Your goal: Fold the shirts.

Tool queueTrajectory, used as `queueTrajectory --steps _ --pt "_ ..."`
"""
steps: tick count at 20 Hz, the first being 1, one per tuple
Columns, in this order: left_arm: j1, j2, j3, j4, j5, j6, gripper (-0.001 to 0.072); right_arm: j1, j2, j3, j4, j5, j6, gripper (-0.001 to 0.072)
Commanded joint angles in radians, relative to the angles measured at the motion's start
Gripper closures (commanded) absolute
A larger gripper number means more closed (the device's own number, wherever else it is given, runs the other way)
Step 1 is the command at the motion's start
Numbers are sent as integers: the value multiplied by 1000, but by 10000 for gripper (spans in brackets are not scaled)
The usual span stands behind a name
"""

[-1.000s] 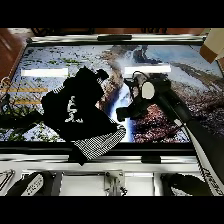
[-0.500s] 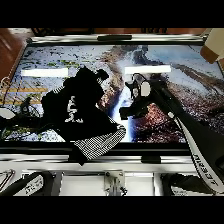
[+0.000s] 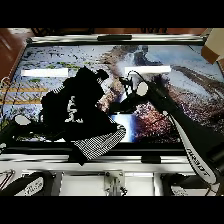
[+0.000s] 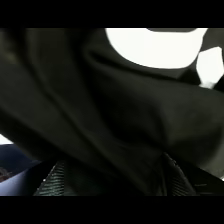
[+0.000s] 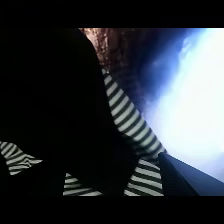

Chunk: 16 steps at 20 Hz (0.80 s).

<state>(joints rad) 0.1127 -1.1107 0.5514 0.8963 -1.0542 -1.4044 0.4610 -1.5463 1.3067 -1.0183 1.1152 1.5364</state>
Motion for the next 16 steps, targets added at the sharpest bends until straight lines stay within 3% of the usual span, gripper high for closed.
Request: queueTrajectory --steps 1,2,4,6,12,16 --pt "-48 0 -13 -27 15 4 172 19 -51 0 142 -37 -57 34" --pt "-55 0 -13 -27 16 5 355 35 -59 0 138 -56 -58 34" --pt "-56 0 -13 -26 28 8 471 72 -66 0 111 -118 -58 34" --pt "-56 0 -7 -26 20 67 656 112 -66 0 58 -192 -57 34" --pt "-55 58 -1 -24 -30 88 657 179 -72 0 -85 -313 -19 34" --pt "-55 144 -2 -25 -53 84 657 179 -105 0 -85 -328 -20 35"
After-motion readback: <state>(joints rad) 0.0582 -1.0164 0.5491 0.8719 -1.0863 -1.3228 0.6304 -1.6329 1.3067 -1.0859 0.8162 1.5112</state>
